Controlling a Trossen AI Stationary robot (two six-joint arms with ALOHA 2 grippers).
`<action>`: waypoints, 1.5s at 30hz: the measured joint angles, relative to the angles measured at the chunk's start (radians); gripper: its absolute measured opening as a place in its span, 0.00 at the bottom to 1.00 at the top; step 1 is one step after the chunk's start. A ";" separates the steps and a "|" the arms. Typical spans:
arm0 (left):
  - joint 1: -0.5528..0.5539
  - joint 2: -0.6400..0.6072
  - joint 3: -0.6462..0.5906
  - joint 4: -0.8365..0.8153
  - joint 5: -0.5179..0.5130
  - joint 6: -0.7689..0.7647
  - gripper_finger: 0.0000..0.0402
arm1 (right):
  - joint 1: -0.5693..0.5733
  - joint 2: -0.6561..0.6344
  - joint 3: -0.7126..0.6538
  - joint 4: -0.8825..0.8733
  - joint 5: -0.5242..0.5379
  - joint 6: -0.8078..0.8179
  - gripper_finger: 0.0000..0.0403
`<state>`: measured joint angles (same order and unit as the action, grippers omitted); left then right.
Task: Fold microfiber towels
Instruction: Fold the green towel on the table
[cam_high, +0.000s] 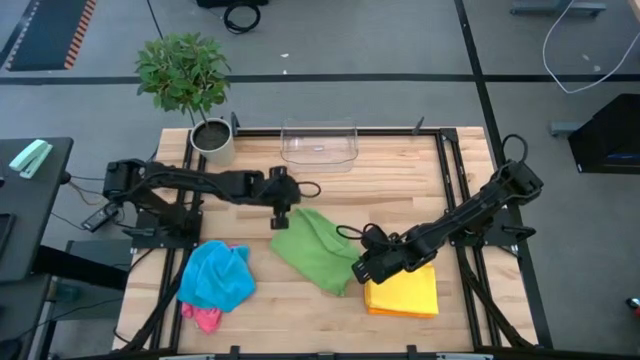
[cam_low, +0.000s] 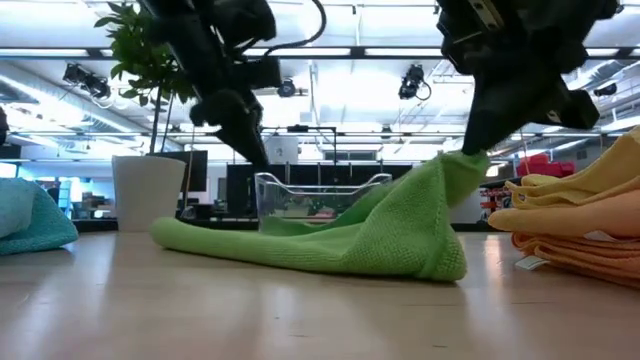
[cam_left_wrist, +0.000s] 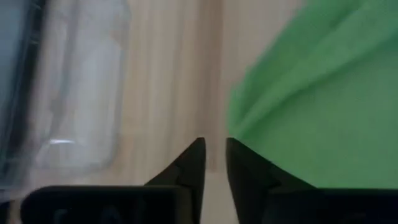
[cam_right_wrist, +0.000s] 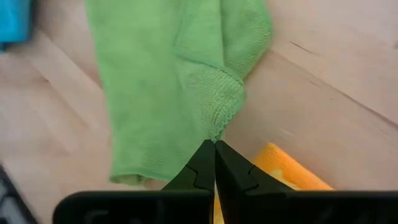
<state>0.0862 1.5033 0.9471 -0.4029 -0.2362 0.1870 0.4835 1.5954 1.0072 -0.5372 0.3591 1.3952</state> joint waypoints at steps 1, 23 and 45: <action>0.007 -0.009 0.013 -0.035 0.000 0.000 0.21 | -0.002 -0.004 0.000 0.009 -0.006 0.002 0.03; -0.330 -0.156 -0.331 0.219 0.205 0.188 0.43 | 0.019 -0.099 -0.001 0.103 0.067 -0.166 0.46; -0.296 0.002 -0.395 0.341 0.218 0.178 0.33 | -0.009 0.237 0.102 0.484 -0.153 -0.585 0.46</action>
<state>-0.2099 1.5049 0.5522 -0.0620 -0.0185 0.3648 0.4740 1.8326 1.1087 -0.0537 0.2058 0.8102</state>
